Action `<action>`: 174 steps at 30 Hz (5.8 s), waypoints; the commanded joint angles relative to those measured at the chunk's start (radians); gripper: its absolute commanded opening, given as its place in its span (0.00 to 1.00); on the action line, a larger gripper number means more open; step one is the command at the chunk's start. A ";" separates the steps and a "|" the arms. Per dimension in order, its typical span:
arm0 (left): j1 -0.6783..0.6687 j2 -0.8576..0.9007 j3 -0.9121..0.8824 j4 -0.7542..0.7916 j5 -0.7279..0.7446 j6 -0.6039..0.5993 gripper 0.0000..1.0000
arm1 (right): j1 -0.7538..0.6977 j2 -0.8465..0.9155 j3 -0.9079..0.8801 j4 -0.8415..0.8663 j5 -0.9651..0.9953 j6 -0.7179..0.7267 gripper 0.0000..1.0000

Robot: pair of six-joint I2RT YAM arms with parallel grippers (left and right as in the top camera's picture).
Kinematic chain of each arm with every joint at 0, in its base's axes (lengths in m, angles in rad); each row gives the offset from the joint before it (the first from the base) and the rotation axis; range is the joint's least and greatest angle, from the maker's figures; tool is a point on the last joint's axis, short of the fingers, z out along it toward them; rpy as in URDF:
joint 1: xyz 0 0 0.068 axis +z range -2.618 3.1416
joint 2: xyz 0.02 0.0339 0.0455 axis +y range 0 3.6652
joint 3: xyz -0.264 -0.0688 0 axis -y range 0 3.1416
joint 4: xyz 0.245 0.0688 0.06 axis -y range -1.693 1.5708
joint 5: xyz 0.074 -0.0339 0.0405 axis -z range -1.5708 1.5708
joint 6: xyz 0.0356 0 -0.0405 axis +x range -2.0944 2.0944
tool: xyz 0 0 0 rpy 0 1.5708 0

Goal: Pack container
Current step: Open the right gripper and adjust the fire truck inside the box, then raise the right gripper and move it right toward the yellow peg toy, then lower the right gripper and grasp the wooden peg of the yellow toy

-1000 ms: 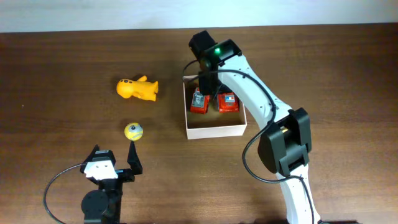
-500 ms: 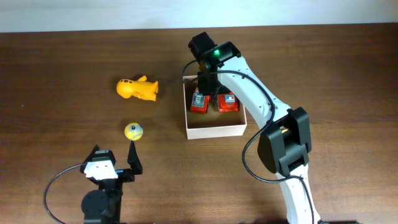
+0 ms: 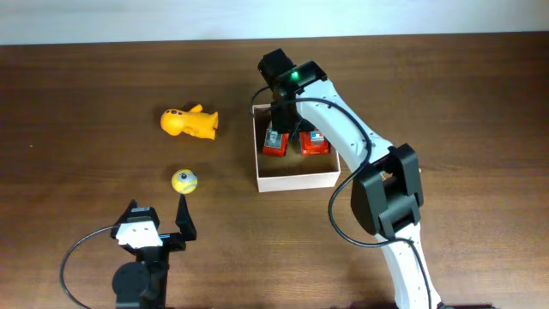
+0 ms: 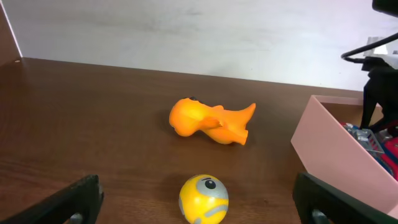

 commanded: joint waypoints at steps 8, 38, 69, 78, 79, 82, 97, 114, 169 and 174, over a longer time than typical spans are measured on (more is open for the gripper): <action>0.004 -0.003 -0.006 0.002 0.011 -0.002 0.99 | -0.001 0.048 -0.006 0.035 0.009 0.003 0.40; 0.004 -0.003 -0.006 0.002 0.011 -0.002 0.99 | -0.001 0.066 -0.006 0.084 -0.025 -0.118 0.41; 0.004 -0.003 -0.006 0.002 0.011 -0.002 0.99 | -0.001 0.048 0.040 0.076 -0.047 -0.173 0.50; 0.004 -0.003 -0.006 0.002 0.011 -0.002 0.99 | -0.001 0.048 0.040 0.076 -0.047 -0.174 0.26; 0.004 -0.003 -0.006 0.002 0.011 -0.002 0.99 | -0.001 0.048 0.040 0.076 -0.047 -0.174 0.27; 0.004 -0.003 -0.006 0.002 0.011 -0.002 0.99 | -0.001 0.043 0.042 0.068 -0.048 -0.173 0.26; 0.004 -0.003 -0.006 0.002 0.011 -0.002 0.99 | -0.010 -0.013 0.621 -0.334 -0.013 -0.180 0.33; 0.004 -0.003 -0.006 0.002 0.011 -0.002 0.99 | -0.273 -0.054 0.726 -0.502 0.063 -0.320 0.58; 0.004 -0.003 -0.006 0.002 0.011 -0.002 0.99 | -0.479 -0.280 -0.605 -0.110 0.126 0.379 0.63; 0.004 -0.003 -0.006 0.002 0.011 -0.002 0.99 | -0.515 -0.280 -0.705 0.015 0.113 0.351 0.62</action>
